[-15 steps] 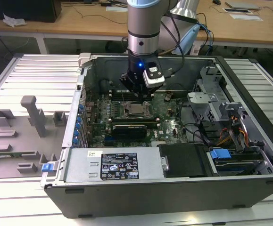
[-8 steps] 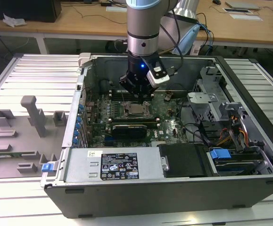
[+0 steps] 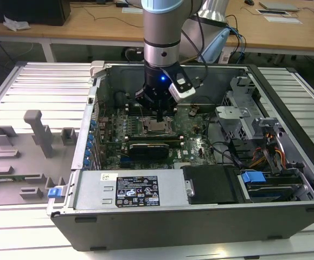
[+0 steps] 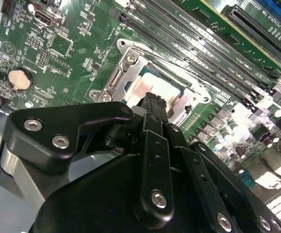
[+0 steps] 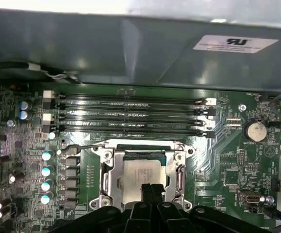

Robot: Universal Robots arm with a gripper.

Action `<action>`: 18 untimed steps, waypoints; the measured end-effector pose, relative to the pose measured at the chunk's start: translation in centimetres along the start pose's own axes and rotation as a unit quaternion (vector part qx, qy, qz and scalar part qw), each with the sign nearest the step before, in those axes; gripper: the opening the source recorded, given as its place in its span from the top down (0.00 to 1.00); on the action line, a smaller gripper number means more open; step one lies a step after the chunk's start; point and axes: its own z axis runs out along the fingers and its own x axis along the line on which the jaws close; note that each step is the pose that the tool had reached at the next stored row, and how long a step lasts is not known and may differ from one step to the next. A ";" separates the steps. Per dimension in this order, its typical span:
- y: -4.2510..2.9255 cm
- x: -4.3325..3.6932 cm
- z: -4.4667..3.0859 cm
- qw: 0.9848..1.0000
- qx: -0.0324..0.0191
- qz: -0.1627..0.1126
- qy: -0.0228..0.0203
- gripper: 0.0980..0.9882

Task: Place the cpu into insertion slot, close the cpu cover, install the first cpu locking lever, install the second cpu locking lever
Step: 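Close the cpu cover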

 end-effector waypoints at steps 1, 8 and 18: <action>0.00 0.06 0.01 1.000 0.000 -0.003 0.000 0.99; -0.01 0.08 0.01 1.000 0.000 -0.004 0.005 0.99; -0.54 1.81 0.32 1.000 0.000 -0.005 0.005 0.99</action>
